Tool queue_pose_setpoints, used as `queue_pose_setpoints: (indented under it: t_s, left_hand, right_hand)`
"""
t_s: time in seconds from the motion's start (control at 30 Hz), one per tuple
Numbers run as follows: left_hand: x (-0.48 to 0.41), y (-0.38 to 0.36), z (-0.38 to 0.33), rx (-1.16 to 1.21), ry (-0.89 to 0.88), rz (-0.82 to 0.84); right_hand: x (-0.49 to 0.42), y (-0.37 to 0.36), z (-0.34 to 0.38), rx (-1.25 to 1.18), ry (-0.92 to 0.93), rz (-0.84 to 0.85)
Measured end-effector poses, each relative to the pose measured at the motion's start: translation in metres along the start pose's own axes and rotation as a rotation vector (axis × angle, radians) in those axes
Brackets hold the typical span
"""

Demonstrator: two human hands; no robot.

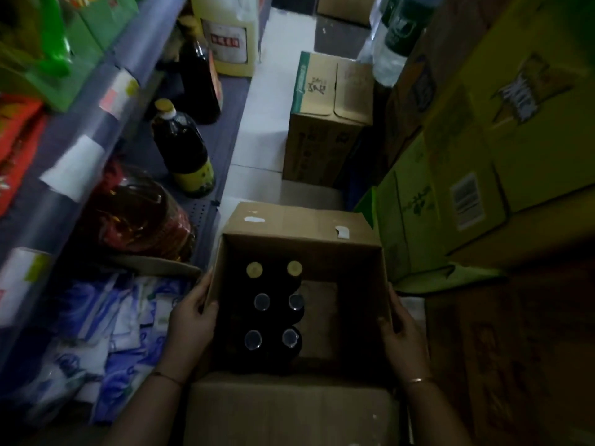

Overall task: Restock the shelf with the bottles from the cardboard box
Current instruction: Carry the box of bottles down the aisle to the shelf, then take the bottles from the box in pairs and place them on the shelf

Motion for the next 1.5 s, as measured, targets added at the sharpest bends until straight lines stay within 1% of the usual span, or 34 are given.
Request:
queue_pose_setpoints:
  t_s: [0.2, 0.33, 0.43, 0.53, 0.73, 0.9, 1.0, 1.07, 1.13, 1.2, 1.27, 1.3, 1.4, 1.43, 1.47, 1.5]
  left_hand:
    - [-0.015, -0.026, 0.041, -0.002, -0.014, -0.032]
    - [-0.025, -0.040, 0.059, -0.005, -0.019, -0.041]
    - [-0.030, -0.047, 0.066, -0.019, -0.026, -0.048]
    - [-0.033, -0.052, 0.073, 0.024, -0.027, -0.042]
    - [-0.036, -0.056, 0.076, 0.059, -0.012, -0.030]
    - [-0.031, -0.059, 0.079, 0.054, 0.004, -0.028]
    - [-0.032, -0.058, 0.077, 0.041, 0.015, -0.016]
    - [-0.029, -0.057, 0.074, 0.038, 0.037, 0.028]
    - [-0.025, -0.055, 0.071, 0.033, 0.056, 0.070]
    - [-0.018, -0.052, 0.067, 0.005, 0.044, 0.066]
    - [-0.008, -0.048, 0.059, -0.060, 0.010, 0.038]
    - [-0.002, -0.047, 0.054, -0.099, -0.018, 0.015]
    - [0.013, -0.050, 0.040, -0.180, -0.131, -0.019]
    - [0.016, -0.053, 0.037, -0.182, -0.140, 0.006]
    - [0.018, -0.058, 0.037, -0.172, -0.119, 0.056]
    - [0.018, -0.063, 0.039, -0.153, -0.070, 0.120]
  right_hand:
    - [-0.034, -0.025, -0.036, 0.006, 0.020, -0.039]
    - [-0.052, -0.035, -0.045, -0.030, 0.025, -0.002]
    - [-0.055, -0.042, -0.056, 0.002, 0.037, 0.009]
    - [-0.058, -0.048, -0.066, -0.024, -0.003, 0.039]
    - [-0.070, -0.052, -0.075, -0.007, 0.003, 0.018]
    - [-0.069, -0.055, -0.077, -0.025, -0.029, -0.003]
    - [-0.067, -0.053, -0.076, -0.044, -0.063, 0.040]
    - [-0.064, -0.052, -0.074, -0.039, -0.079, 0.080]
    - [-0.058, -0.050, -0.068, -0.032, -0.079, 0.079]
    - [-0.050, -0.047, -0.061, -0.032, -0.117, 0.070]
    - [-0.040, -0.045, -0.058, 0.004, -0.125, 0.033]
    - [-0.034, -0.044, -0.056, 0.056, -0.102, -0.011]
    - [-0.017, -0.043, -0.051, 0.323, 0.078, -0.166]
    - [-0.012, -0.046, -0.049, 0.367, 0.108, -0.170]
    - [-0.008, -0.051, -0.045, 0.368, 0.111, -0.121]
    - [-0.007, -0.059, -0.042, 0.354, 0.099, -0.026]
Point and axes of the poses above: each hand's wrist, its own x-axis away from the middle knuckle, its own y-axis out of the back of the hand, z = x × y, the point moved 2 cm from there along -x, towards the middle knuckle, and after that the axes turned 12 degrees about -y, right-handed, at the moved point
